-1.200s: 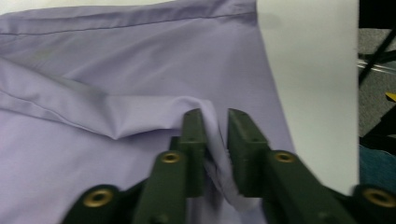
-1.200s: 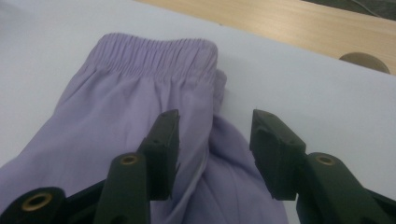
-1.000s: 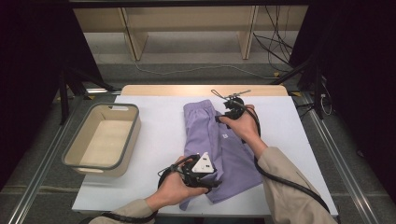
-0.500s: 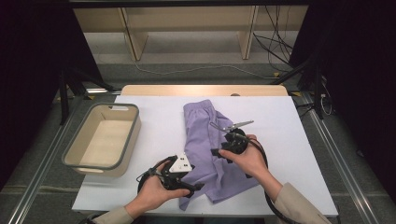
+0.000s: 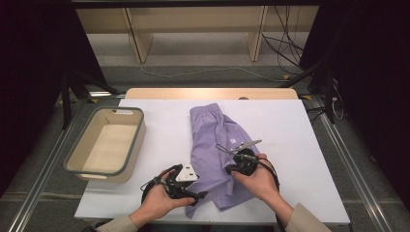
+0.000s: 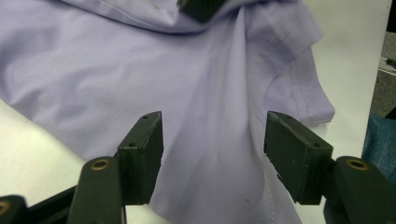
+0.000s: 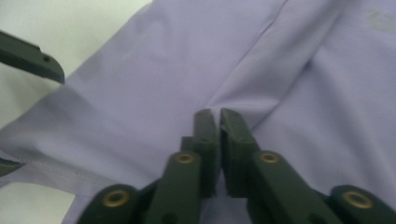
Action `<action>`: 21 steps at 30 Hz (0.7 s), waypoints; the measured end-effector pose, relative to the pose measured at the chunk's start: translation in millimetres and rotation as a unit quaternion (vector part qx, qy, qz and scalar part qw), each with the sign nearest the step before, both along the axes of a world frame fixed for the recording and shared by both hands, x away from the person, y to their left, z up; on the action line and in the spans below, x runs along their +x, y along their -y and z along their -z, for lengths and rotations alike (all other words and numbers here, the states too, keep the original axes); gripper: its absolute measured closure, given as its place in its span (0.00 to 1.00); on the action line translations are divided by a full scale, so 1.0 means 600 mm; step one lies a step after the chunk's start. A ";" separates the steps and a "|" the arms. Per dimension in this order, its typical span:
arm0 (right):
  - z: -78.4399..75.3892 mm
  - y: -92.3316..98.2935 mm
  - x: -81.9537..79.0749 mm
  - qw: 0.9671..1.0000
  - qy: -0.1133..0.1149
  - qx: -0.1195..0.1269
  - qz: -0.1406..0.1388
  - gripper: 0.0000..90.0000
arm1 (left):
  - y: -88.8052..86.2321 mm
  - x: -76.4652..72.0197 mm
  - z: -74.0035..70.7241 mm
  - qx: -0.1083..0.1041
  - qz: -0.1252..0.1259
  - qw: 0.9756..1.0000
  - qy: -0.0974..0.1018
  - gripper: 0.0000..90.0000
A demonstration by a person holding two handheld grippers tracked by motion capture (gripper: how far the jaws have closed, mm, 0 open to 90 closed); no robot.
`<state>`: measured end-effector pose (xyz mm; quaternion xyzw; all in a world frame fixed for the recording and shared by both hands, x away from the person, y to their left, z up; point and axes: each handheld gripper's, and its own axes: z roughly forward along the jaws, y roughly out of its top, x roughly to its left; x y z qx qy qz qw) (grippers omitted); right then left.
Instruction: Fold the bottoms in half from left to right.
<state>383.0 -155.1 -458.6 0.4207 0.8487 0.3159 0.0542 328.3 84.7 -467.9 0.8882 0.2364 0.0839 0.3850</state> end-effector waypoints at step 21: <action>-0.038 0.077 0.004 0.999 0.005 0.015 0.047 1.00 | 0.032 -0.002 -0.003 0.000 0.031 0.999 -0.008 0.57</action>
